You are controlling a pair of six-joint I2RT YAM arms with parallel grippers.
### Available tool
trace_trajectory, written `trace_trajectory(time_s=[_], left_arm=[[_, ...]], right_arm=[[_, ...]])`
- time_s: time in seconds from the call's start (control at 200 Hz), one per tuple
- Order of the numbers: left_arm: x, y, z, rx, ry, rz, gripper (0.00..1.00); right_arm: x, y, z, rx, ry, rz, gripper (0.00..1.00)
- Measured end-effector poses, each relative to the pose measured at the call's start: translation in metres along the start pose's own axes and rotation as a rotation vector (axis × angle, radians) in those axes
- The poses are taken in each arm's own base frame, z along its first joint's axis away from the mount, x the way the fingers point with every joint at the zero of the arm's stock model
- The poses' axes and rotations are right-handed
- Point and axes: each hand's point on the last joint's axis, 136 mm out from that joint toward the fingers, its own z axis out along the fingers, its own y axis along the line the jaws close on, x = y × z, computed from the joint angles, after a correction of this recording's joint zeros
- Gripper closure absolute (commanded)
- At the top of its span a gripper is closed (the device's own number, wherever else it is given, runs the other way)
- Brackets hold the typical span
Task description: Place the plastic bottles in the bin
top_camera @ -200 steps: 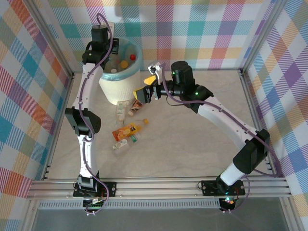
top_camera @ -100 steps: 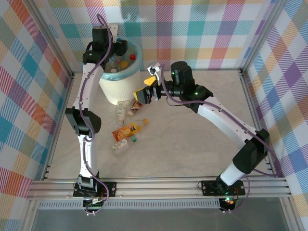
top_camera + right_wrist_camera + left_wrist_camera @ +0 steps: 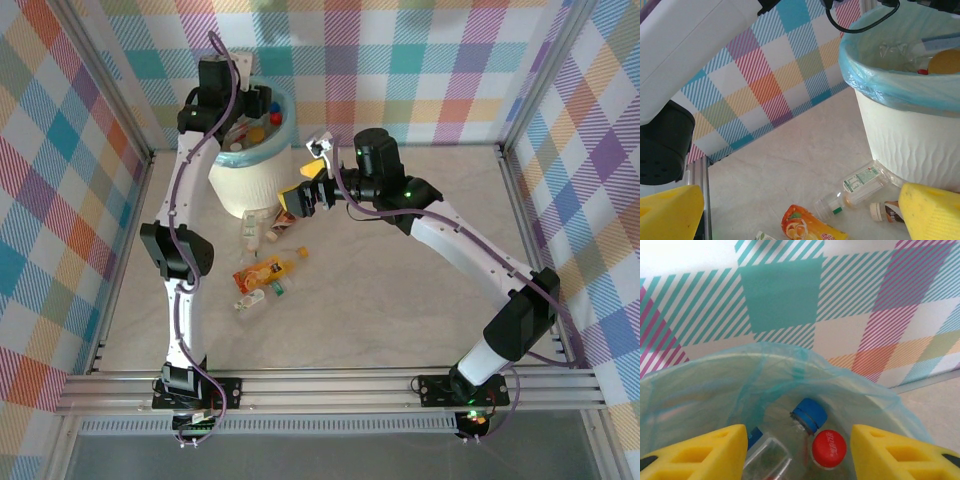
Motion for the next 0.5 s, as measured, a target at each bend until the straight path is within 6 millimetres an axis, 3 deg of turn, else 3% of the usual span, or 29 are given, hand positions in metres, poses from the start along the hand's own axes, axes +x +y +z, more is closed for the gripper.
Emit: trace_trajectory(time_s=[0.245, 0.5], left_arm=[[0.026, 0.01, 0.013, -0.031, 0.076, -0.048, 0.45], [0.006, 0.008, -0.001, -0.012, 0.029, -0.099, 0.43]], right_arm=[[0.003, -0.001, 0.0, 0.007, 0.012, 0.001, 0.0], [0.02, 0.009, 0.001, -0.042, 0.079, -0.05, 0.01]])
